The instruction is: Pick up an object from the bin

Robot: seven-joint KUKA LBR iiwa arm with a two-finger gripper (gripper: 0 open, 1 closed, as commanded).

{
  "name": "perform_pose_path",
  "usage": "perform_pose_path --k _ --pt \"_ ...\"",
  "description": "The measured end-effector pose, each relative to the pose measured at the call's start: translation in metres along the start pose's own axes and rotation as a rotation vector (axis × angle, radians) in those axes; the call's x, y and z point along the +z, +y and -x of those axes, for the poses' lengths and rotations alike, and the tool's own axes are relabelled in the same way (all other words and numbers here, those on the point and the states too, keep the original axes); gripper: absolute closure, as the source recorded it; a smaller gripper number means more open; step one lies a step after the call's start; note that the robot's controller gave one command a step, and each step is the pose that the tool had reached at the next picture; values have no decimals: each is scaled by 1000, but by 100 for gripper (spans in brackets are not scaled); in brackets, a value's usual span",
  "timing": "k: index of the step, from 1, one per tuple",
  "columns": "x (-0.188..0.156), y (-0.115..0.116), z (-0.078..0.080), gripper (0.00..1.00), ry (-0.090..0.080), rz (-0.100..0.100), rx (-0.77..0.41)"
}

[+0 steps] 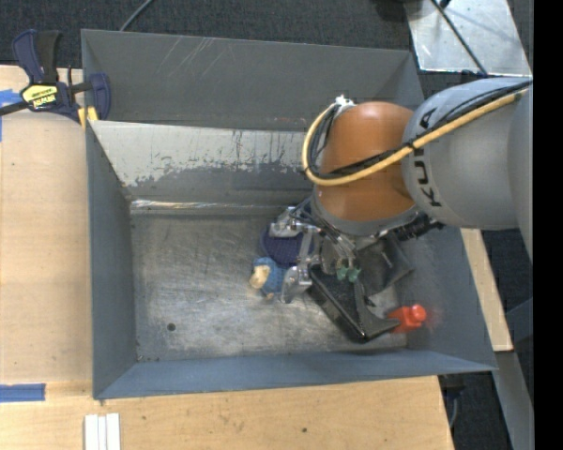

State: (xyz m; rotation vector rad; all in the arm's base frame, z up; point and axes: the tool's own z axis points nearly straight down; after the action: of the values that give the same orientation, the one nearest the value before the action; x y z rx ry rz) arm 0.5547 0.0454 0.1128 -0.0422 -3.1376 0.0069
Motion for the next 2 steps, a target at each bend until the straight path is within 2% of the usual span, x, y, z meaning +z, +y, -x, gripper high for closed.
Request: perform_pose_path --k 1,2 --pt "35 -19 9 0 -22 14 15" --pt "32 -18 11 100 -32 15 16"
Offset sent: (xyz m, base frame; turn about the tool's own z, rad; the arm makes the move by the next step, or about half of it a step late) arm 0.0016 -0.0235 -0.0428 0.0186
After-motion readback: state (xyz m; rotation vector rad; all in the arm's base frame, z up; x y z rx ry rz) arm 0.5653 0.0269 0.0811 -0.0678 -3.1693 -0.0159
